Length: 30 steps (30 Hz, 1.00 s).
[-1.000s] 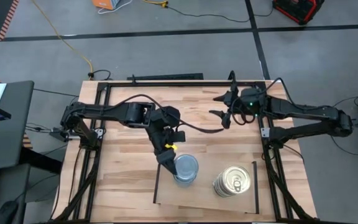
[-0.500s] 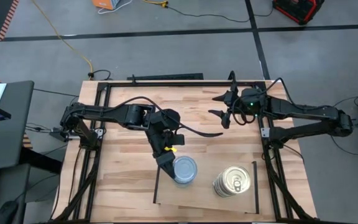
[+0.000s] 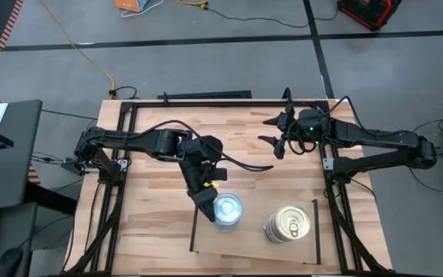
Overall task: Stack canned seafood by type on shelf
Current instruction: Stack the green tuna can on the top of the green tuna cans on the shelf, then return to Home Position
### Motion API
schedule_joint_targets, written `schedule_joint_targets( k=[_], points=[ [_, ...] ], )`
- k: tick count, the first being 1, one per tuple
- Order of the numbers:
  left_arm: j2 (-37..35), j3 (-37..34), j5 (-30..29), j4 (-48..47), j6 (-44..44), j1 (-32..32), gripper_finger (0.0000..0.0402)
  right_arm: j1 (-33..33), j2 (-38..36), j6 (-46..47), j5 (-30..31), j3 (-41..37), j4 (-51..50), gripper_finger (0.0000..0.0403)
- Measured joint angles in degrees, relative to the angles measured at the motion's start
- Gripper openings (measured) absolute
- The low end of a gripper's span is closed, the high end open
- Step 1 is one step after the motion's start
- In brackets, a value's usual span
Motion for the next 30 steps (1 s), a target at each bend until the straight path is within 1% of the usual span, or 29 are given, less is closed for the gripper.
schedule_joint_targets(
  k=[5,9,13,15,18,22,23,25,28,30],
  points=[
    [0.02,0.00,0.18,-1.30,-0.35,0.04,0.0229,0.00,0.00,0.00,0.01,0.00,-0.05,0.0295],
    [-0.04,0.00,1.94,-1.26,0.09,0.52,0.0229,0.00,0.00,0.00,0.01,0.00,-0.16,0.0295],
    [-1.60,0.00,1.30,-1.95,3.92,1.36,0.0229,0.04,0.00,0.01,0.01,0.00,-0.26,0.0295],
    [-2.89,0.00,-0.65,-2.64,7.57,1.93,0.0229,0.04,0.00,0.01,0.01,0.00,-0.31,0.0295],
    [-5.12,0.02,-5.57,-6.95,17.00,2.60,0.0229,0.04,0.00,-0.03,-0.01,0.00,-0.83,0.0295],
    [-7.95,0.02,-18.31,-15.76,33.55,2.62,0.0229,0.04,-0.02,-1.03,0.00,-0.50,-1.49,0.0295],
    [-8.67,0.02,-21.44,-17.20,36.18,2.61,0.0229,0.04,-0.06,-1.50,-0.01,-1.33,-0.12,0.0295],
    [-10.09,0.02,-25.81,-18.34,40.17,2.42,0.0229,-0.11,-0.23,-2.99,-0.01,-3.52,3.42,0.0295],
    [-12.44,0.02,-31.20,-18.35,44.86,2.19,0.0229,-1.36,-0.55,-4.00,-0.13,-5.53,7.27,0.0295],
    [-14.38,-0.35,-34.75,-18.31,47.77,2.05,0.0229,-2.14,-0.61,-3.91,-0.96,-5.80,7.88,0.0295]
  ],
)
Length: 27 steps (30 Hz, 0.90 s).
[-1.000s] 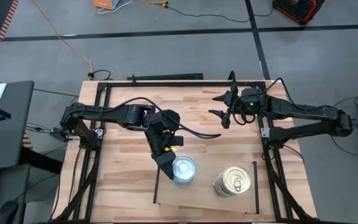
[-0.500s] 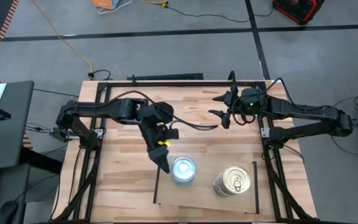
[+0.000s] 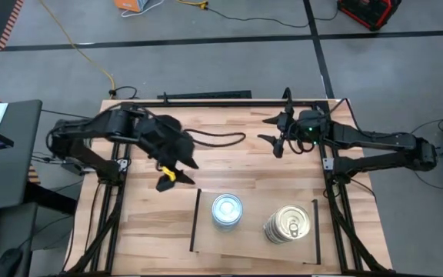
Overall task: Stack canned seafood by type on shelf
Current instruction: Return to Home Position
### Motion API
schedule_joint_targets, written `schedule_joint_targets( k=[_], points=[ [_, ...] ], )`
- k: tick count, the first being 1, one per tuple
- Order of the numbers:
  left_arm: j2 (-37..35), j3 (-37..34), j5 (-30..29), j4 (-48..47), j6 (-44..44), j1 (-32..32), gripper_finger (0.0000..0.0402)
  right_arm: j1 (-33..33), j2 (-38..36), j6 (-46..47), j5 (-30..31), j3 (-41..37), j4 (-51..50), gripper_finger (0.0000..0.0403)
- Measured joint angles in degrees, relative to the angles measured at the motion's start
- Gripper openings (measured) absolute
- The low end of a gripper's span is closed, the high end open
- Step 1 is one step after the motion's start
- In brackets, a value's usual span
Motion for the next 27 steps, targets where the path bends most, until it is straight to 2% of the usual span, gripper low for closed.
schedule_joint_targets(
  k=[3,7,10,18,21,25,27],
  points=[
    [-3.73,-3.64,-2.92,2.24,3.49,-0.13,0.0229,-0.57,0.04,1.33,-1.00,-0.12,-0.30,0.0295],
    [-10.67,-14.69,-5.13,10.15,7.41,-0.10,0.0229,-0.17,0.03,3.83,-2.03,-0.12,-0.65,0.0295],
    [-17.17,-25.57,-13.05,18.18,10.17,-0.13,0.0229,0.80,0.04,4.34,-2.01,-0.12,-0.39,0.0295],
    [-29.91,-54.82,-30.11,52.72,14.27,-0.12,0.0229,3.93,0.04,5.86,-2.00,-0.14,7.88,0.0295],
    [-31.85,-61.39,-34.29,61.66,20.19,-0.05,0.0229,4.59,0.04,5.06,-1.98,-0.14,10.69,0.0295],
    [-32.50,-67.33,-35.70,68.25,26.37,0.21,0.0229,5.76,0.72,7.07,-1.95,-1.81,13.26,0.0295],
    [-32.59,-69.08,-38.53,70.62,27.27,0.87,0.0229,6.43,1.32,8.13,-1.94,-3.76,15.67,0.0295]
  ],
)
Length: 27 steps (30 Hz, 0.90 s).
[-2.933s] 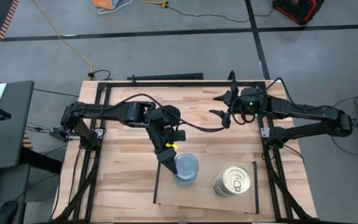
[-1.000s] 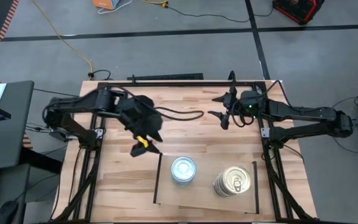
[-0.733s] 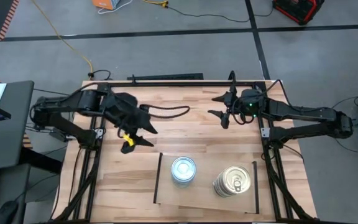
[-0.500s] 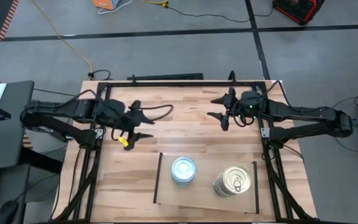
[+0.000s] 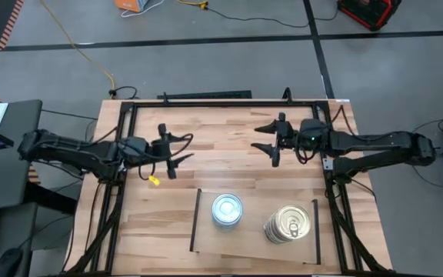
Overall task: Stack canned seafood by type on shelf
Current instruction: Return to Home Position
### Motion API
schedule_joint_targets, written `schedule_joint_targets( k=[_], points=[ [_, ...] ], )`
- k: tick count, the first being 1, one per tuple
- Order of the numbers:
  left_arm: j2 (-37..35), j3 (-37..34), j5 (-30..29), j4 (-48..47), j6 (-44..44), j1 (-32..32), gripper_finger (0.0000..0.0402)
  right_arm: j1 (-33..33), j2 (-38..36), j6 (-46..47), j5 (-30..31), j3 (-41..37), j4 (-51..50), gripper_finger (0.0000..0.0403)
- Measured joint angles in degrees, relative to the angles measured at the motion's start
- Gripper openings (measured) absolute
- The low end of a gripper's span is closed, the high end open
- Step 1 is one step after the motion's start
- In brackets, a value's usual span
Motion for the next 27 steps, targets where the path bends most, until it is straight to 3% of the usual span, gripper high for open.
schedule_joint_targets(
  k=[3,7,18,22,27],
  points=[
    [0.02,-2.06,-3.14,1.01,-0.34,1.71,0.0229,0.30,1.13,0.85,0.00,-2.72,6.74,0.0295],
    [0.06,-5.94,-2.26,2.22,-1.87,5.03,0.0229,0.29,3.14,1.09,0.07,-6.13,11.74,0.0295],
    [-0.21,-10.55,-1.73,5.58,-9.84,12.46,0.0229,0.88,5.64,2.64,0.13,-7.27,12.40,0.0295],
    [-0.20,-10.55,-1.72,3.60,-10.11,13.47,0.0229,0.99,5.67,2.04,0.02,-7.27,11.42,0.0295],
    [0.11,-10.55,0.88,-2.31,-16.64,13.29,0.0229,0.91,5.63,7.60,0.05,-7.27,9.85,0.0295]
  ],
)
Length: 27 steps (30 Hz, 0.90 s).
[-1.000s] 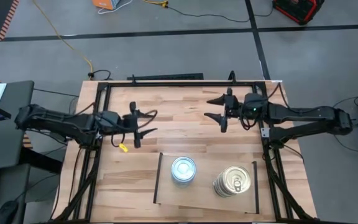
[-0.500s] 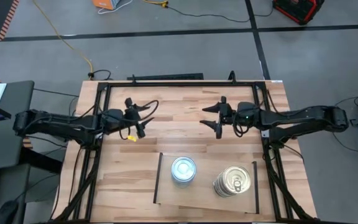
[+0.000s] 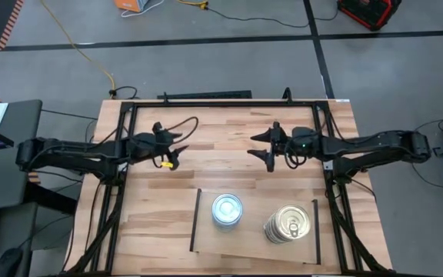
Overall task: Stack canned seafood by type on shelf
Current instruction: Return to Home Position
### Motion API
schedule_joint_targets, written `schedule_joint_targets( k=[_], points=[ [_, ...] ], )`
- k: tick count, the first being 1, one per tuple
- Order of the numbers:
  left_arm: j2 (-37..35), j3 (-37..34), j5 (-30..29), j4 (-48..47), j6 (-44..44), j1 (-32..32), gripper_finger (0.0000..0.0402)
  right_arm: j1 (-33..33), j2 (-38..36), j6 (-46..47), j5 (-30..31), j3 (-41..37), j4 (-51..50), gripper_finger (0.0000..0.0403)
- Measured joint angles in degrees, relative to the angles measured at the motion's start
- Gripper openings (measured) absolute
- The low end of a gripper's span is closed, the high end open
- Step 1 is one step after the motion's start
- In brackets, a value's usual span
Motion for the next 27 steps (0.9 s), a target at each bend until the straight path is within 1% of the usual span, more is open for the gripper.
schedule_joint_targets(
  k=[2,3,7,9,12,15,27],
  points=[
    [0.01,-0.06,1.87,-1.65,-1.33,-0.73,0.0229,0.85,-0.57,0.20,0.06,0.00,-0.25,0.0295],
    [-0.07,-0.48,1.88,-1.11,-2.14,-1.35,0.0229,1.42,-0.89,0.18,0.07,0.00,-0.64,0.0295],
    [-2.89,-4.11,-0.43,3.26,-2.75,-3.47,0.0229,4.18,-2.90,-1.28,0.88,0.00,-2.07,0.0295],
    [-5.18,-6.14,-1.35,5.52,-2.13,-3.86,0.0229,5.59,-5.04,-2.50,4.17,0.00,-3.73,0.0295],
    [-8.69,-8.16,-2.56,6.73,-1.10,-3.88,0.0229,7.52,-8.19,-3.76,10.87,0.00,-6.96,0.0295],
    [-12.23,-10.05,-3.61,6.77,-0.44,-3.88,0.0229,9.08,-10.57,-4.80,14.89,0.00,-8.83,0.0295],
    [-22.29,-14.44,-3.29,5.13,-1.33,-3.88,0.0229,12.94,-19.81,-5.88,15.72,0.02,-17.32,0.0295]
  ],
)
